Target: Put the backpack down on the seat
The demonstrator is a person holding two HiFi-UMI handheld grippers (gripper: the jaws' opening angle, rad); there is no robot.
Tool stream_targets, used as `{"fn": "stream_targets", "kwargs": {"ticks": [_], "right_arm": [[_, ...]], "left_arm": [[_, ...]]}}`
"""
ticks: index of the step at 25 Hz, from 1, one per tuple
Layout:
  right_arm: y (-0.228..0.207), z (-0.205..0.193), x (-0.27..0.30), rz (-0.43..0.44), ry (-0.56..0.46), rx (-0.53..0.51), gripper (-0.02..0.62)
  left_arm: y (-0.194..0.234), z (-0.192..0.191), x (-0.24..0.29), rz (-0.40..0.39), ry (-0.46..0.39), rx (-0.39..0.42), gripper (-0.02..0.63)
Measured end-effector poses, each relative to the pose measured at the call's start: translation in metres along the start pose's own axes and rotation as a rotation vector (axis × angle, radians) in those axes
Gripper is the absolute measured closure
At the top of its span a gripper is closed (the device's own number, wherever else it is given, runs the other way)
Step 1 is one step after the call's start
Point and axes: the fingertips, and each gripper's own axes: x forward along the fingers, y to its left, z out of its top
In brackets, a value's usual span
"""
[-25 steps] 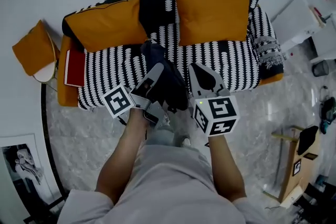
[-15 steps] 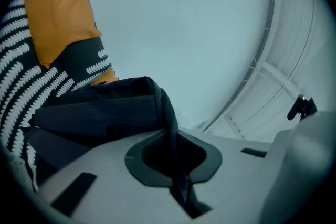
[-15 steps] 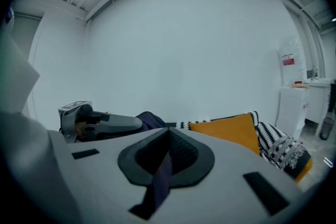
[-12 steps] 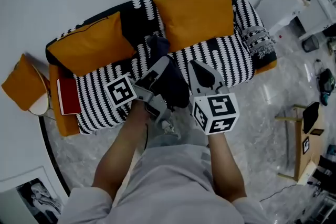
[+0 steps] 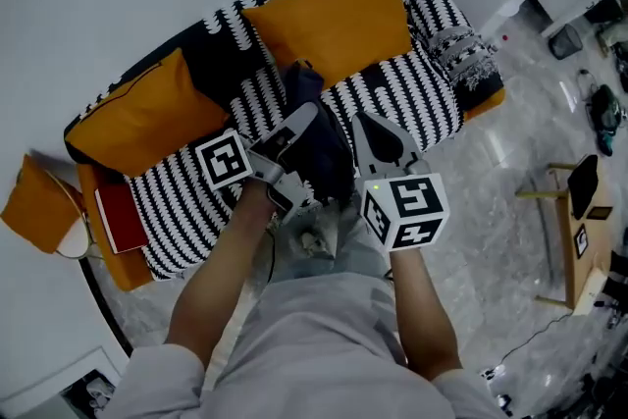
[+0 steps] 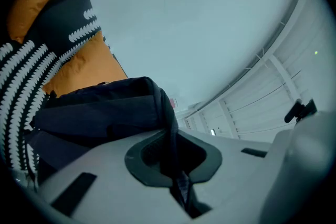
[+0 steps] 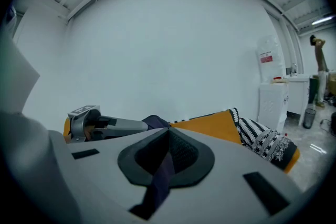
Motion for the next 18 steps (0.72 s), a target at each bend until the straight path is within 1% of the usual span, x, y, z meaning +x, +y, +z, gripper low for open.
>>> {"fn": "stream_targets", "kwargs": {"ticks": [7, 15, 18], "right_arm": [[-0.058, -0.002, 0.022, -0.005, 0.010, 0.030, 0.594], [-0.129, -0.010, 0.053, -0.043, 0.033, 0.098, 0.594], [-0.151, -0.010, 0.064, -0.042, 0.021, 0.118, 0.594]], "left_arm": [[0.022, -0.009, 0.072, -0.024, 0.166, 0.001, 0.594], [0.058, -0.010, 0.146, 0.002, 0.382, 0.079, 0.594], [0.074, -0.010, 0.168, 0.016, 0.457, 0.094, 0.594]]}}
